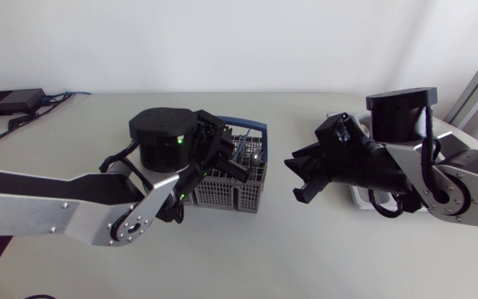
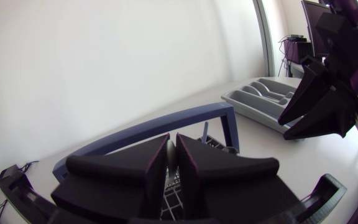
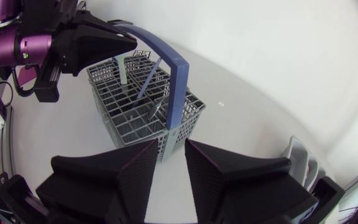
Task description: Transfer all utensils from the basket to the drawer tray.
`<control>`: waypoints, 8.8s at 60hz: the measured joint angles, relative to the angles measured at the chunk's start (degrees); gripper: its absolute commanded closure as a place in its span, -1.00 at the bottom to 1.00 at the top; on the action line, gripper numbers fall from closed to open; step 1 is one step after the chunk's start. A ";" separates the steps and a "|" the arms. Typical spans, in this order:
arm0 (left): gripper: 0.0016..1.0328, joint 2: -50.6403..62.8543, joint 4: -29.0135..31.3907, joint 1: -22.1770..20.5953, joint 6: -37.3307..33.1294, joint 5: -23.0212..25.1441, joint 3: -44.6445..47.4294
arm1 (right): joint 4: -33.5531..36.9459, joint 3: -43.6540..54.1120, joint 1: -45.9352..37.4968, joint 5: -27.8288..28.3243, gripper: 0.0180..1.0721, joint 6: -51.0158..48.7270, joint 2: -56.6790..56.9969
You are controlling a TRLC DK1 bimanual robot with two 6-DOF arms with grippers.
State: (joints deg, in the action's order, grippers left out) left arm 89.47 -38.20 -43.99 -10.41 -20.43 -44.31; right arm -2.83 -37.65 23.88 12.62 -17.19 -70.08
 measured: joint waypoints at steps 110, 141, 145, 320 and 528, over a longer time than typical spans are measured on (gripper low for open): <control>-0.29 -21.84 38.53 16.90 -40.28 31.91 8.13 | 5.68 -0.07 1.01 -1.07 0.08 0.00 0.59; 0.02 -16.81 33.77 16.04 -41.29 28.48 5.44 | 5.90 -0.07 1.97 -2.19 0.08 0.00 0.59; 0.13 -15.96 33.20 16.04 -41.29 27.91 4.90 | 5.90 -0.07 1.97 -2.19 0.08 0.00 0.59; 0.94 -21.03 62.16 -1.92 -31.12 48.72 -10.51 | 10.69 6.49 19.02 2.21 0.34 -18.03 18.27; -0.24 2.73 27.98 5.55 -4.13 21.33 -13.20 | -1.18 2.12 -58.97 11.87 -0.66 -58.77 -4.59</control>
State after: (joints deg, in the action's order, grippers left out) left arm 92.20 -10.22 -38.44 -14.55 0.91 -57.52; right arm -4.01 -35.53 -35.09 24.49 -75.96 -74.67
